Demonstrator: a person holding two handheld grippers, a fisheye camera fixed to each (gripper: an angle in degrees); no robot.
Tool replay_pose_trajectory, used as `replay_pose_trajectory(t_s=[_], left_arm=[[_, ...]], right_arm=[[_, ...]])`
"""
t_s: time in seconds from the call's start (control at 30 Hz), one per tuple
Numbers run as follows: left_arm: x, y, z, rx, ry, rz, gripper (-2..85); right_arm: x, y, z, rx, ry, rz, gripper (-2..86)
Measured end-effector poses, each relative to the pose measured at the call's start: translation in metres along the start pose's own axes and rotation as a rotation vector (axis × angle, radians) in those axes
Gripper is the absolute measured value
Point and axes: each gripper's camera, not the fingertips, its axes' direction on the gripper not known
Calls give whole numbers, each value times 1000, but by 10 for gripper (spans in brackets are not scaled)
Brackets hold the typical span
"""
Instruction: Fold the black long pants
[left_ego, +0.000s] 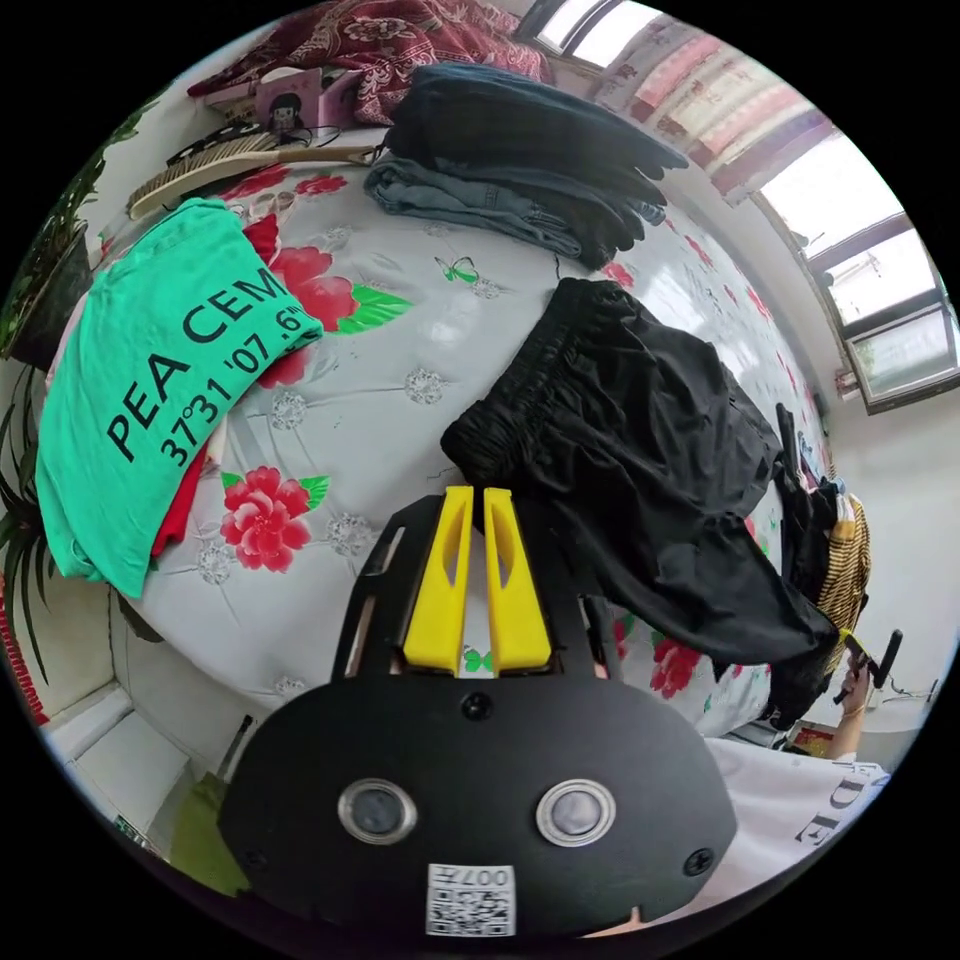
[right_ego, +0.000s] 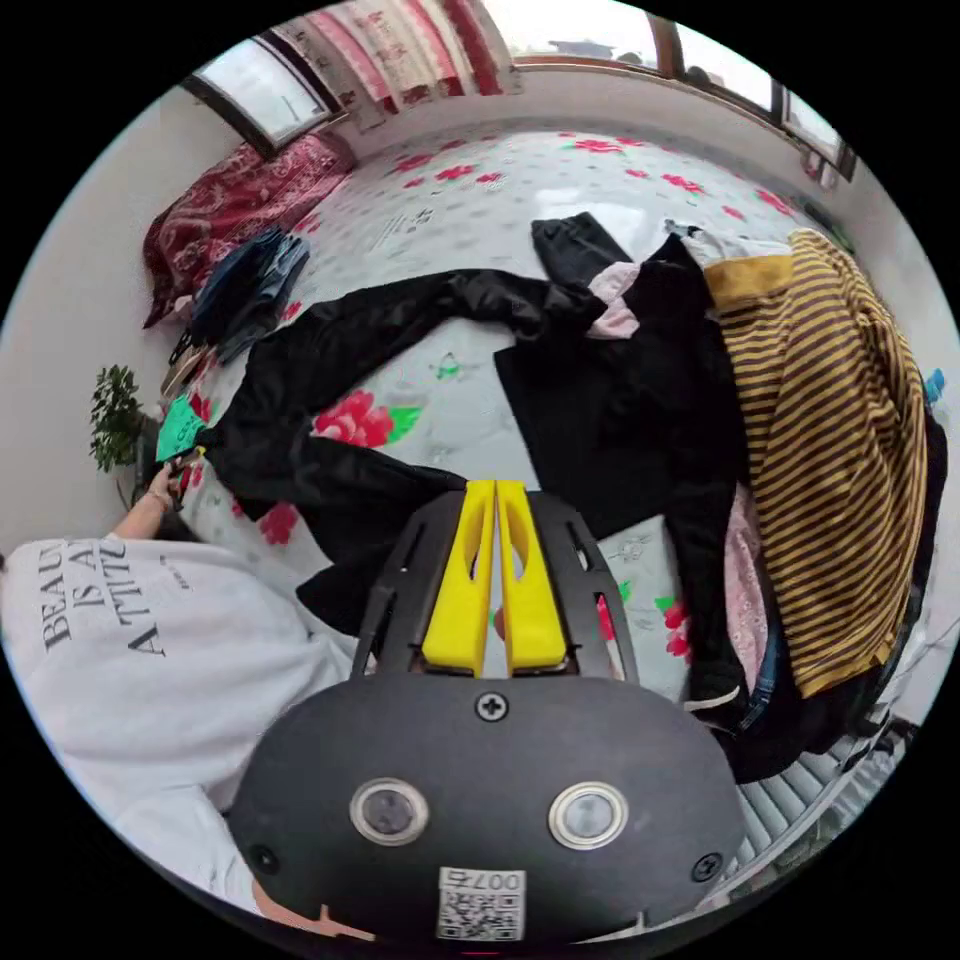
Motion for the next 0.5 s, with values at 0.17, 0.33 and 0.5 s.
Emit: replay_pose_trajectory(t_s=[0.17,0.33,0.5], left_arm=[[-5,1,-4,28,44,-55,-6],[-18,6,-1,33,107,-124,-6],[-17,0,0,34,120,-161,-6]], right_arm=[[0,21,45,93,-109,95,36],[-48,71,97,83,-135,12,72],[-125,52,130,101,-30,-222,84]])
